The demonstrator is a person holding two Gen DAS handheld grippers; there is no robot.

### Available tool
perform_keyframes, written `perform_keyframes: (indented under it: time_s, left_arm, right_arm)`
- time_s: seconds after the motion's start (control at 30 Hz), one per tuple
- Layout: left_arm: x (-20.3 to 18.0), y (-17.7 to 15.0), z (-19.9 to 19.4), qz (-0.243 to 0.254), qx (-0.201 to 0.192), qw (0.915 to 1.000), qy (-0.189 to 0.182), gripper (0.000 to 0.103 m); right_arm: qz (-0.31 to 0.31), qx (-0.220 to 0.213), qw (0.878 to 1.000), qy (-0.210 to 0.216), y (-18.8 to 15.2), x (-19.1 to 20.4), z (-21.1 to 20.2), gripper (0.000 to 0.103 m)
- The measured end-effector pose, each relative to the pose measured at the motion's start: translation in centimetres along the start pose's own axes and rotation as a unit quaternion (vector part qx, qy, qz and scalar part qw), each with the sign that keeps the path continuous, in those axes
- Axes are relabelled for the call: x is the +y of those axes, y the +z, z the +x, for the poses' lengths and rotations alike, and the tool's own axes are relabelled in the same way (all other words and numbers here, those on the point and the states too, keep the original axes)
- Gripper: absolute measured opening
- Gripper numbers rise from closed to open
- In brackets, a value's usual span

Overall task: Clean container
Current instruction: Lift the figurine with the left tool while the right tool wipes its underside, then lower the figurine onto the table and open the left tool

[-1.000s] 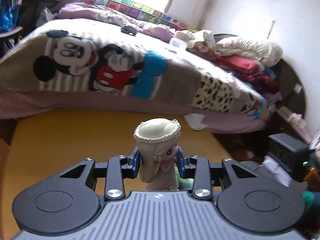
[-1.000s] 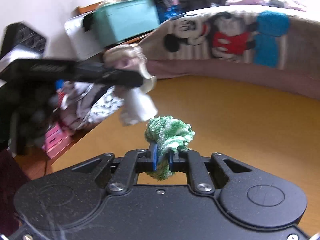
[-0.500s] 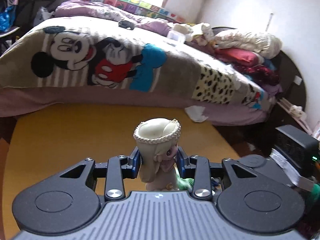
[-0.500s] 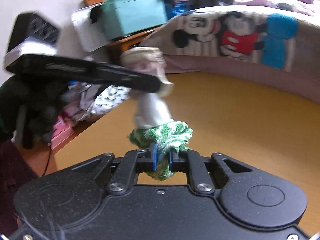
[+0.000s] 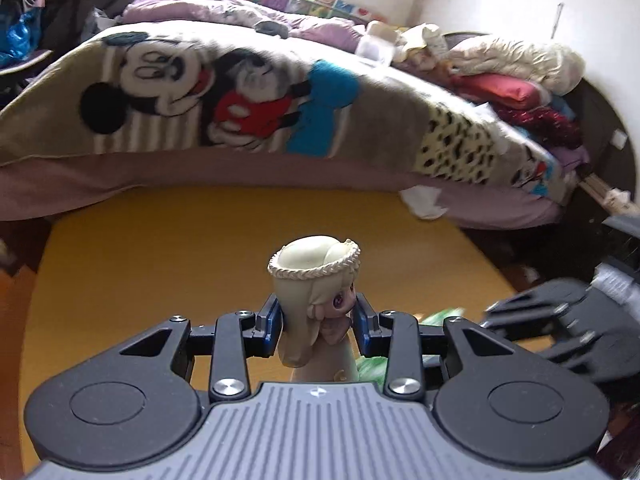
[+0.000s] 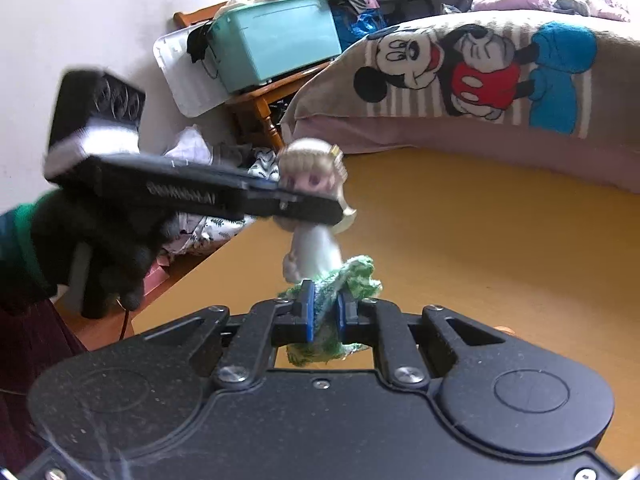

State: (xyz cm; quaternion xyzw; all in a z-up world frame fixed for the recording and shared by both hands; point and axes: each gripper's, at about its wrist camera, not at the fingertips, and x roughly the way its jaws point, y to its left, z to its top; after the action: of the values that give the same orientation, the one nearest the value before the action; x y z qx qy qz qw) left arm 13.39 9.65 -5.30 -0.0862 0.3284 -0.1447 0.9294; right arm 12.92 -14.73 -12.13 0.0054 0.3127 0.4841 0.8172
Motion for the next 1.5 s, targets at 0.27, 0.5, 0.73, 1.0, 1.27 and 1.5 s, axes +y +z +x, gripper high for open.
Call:
perform_keyframes:
  time_s: [0.27,0.5,0.73,1.0,1.27,1.5]
  left_arm:
    - [-0.6,-2.2,1.7,0.038,0.015,0.9988,0.026,0.034]
    - [-2.1,-3.6,2.9,0.075,0.004,0.9969,0.025,0.034]
    - [-3.1,-4.2,3.6,0.106,-0.033,0.9936,0.021,0.034]
    - [-3.8,-5.9,4.3,0.134,-0.041,0.9899,0.020,0.035]
    - [-4.2,-6.6,3.9,0.170,-0.033,0.9846,0.028,0.035]
    - [-4.8,-6.5,4.1,0.185,0.007,0.9823,0.032,0.044]
  right_arm:
    - [0.044,-0.026,0.998,-0.025,0.6,-2.3,-2.0,0.010]
    - [0.056,-0.041,0.997,-0.036,1.0,-3.1,-2.8,0.010]
    - [0.062,-0.044,0.996,-0.041,0.9,-3.3,-3.3,0.010]
    - [0.063,-0.036,0.996,-0.048,0.5,-3.7,-3.5,0.010]
    - [0.065,-0.027,0.996,-0.060,0.2,-4.2,-3.8,0.010]
    - [0.080,-0.012,0.992,-0.096,-0.5,-5.6,-4.4,0.010]
